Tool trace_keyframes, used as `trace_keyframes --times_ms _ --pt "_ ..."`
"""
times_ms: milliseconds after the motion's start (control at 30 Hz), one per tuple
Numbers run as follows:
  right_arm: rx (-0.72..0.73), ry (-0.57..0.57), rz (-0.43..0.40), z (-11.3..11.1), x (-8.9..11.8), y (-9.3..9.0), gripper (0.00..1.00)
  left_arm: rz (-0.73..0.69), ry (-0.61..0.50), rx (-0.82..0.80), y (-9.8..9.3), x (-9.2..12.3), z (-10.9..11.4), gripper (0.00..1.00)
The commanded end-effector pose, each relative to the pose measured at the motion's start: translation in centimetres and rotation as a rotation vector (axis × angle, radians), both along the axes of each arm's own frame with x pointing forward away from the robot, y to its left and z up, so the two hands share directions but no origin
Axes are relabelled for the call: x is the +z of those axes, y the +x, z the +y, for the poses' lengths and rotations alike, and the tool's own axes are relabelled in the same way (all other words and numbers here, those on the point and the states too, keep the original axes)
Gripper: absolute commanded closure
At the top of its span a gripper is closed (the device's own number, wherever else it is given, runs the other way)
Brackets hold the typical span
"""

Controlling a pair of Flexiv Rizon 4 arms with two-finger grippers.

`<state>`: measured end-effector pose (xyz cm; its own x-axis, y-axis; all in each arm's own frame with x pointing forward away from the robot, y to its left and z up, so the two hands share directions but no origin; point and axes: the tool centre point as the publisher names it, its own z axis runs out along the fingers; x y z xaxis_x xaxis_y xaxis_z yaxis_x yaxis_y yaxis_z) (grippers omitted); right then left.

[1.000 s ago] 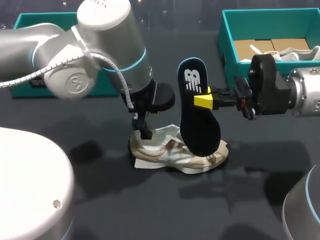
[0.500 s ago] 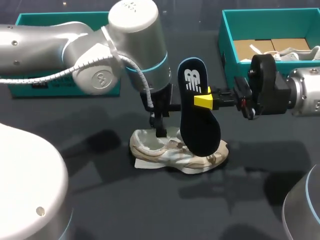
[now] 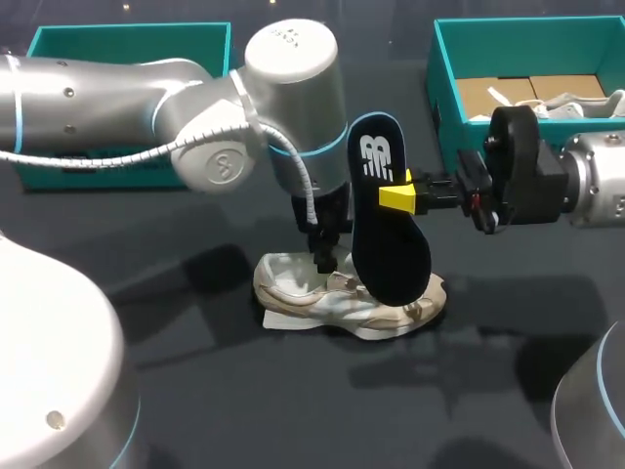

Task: Take the shoe out of the shoebox, open the shoe tongue, remove and reinsert the insole, then place the shoe into the shoebox

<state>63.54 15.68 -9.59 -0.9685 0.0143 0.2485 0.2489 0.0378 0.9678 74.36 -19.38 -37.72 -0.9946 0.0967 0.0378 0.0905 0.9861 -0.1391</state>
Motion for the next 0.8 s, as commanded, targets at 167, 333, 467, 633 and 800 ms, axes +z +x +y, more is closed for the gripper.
trace_keyframes --times_ms 167,333,467,633,800 --pt "-0.001 -0.001 0.001 0.2 -0.1 0.0 1.00 0.017 -0.003 -0.008 -0.4 -0.3 0.3 1.00" --pt "-0.001 -0.001 0.001 0.2 -0.1 0.0 1.00 0.028 -0.005 -0.021 -0.7 0.0 0.5 1.00" --pt "-0.001 -0.001 0.001 0.2 -0.1 0.0 1.00 0.044 -0.010 -0.041 -0.9 0.5 0.8 1.00" --pt "-0.001 -0.001 0.001 0.2 -0.1 0.0 1.00 0.081 -0.014 -0.095 -1.0 1.8 0.9 1.00" --pt "-0.001 -0.001 0.001 0.2 -0.1 0.0 1.00 0.095 -0.019 -0.209 -0.7 3.7 0.9 1.00"
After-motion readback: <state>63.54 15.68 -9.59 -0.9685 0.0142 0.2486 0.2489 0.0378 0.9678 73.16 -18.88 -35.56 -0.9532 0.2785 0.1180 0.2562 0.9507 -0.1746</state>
